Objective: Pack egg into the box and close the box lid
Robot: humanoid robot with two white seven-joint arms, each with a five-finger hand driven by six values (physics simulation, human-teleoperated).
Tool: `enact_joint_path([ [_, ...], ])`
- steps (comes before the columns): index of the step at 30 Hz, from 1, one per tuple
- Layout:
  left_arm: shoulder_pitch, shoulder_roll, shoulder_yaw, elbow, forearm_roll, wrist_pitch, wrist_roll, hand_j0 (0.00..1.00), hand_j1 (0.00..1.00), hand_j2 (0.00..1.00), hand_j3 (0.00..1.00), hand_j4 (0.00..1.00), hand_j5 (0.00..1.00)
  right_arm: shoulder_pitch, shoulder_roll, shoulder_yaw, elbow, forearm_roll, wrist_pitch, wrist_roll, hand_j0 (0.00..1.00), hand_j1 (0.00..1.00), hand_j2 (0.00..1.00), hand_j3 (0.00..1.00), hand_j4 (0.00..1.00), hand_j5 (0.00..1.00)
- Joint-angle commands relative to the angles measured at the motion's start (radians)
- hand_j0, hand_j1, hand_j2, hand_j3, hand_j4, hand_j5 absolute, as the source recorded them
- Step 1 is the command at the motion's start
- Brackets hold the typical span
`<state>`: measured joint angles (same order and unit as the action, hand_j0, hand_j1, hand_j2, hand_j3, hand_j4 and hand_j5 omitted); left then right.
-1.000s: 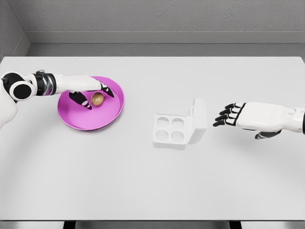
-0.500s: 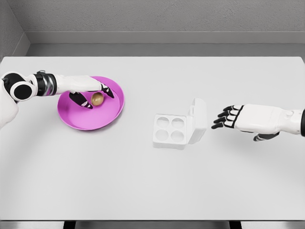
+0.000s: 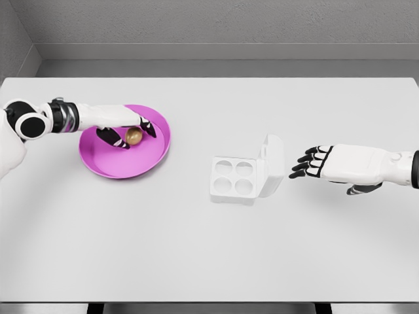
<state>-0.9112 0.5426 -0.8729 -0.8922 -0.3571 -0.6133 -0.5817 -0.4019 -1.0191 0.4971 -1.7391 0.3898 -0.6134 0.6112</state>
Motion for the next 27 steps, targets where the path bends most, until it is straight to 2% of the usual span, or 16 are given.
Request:
enact_joint_path([
  [1, 0.0, 0.0, 0.002, -0.002, 0.006, 0.002, 0.0, 0.71, 0.71, 0.71, 0.71, 0.71, 0.71, 0.0, -0.003, 0.0, 0.0, -0.005, 0.003, 0.0, 1.0, 1.0, 1.0, 1.0, 1.0, 1.0],
  [5, 0.0, 0.0, 0.002, -0.004, 0.006, 0.002, -0.001, 0.64, 0.64, 0.64, 0.64, 0.64, 0.64, 0.0, -0.003, 0.001, 0.0, -0.005, 0.003, 0.0, 1.0, 1.0, 1.0, 1.0, 1.0, 1.0],
  [8, 0.0, 0.002, -0.011, -0.017, 0.006, 0.002, -0.001, 0.54, 0.54, 0.54, 0.54, 0.54, 0.54, 0.0, -0.001, 0.006, 0.0, -0.005, 0.003, 0.0, 1.0, 1.0, 1.0, 1.0, 1.0, 1.0],
  [14, 0.0, 0.003, -0.015, -0.019, 0.006, 0.002, -0.001, 0.46, 0.46, 0.46, 0.46, 0.46, 0.46, 0.002, -0.001, 0.006, 0.0, -0.005, 0.003, 0.0, 1.0, 1.0, 1.0, 1.0, 1.0, 1.0],
  [22, -0.008, 0.013, -0.015, -0.025, 0.009, 0.002, -0.001, 0.41, 0.41, 0.41, 0.41, 0.41, 0.41, 0.0, 0.001, 0.006, 0.0, -0.005, 0.003, 0.0, 1.0, 1.0, 1.0, 1.0, 1.0, 1.0],
  [27, -0.011, 0.048, -0.015, -0.175, 0.013, 0.002, 0.0, 0.38, 0.38, 0.38, 0.38, 0.38, 0.38, 0.0, 0.001, 0.008, 0.0, -0.005, 0.003, 0.0, 1.0, 1.0, 1.0, 1.0, 1.0, 1.0],
])
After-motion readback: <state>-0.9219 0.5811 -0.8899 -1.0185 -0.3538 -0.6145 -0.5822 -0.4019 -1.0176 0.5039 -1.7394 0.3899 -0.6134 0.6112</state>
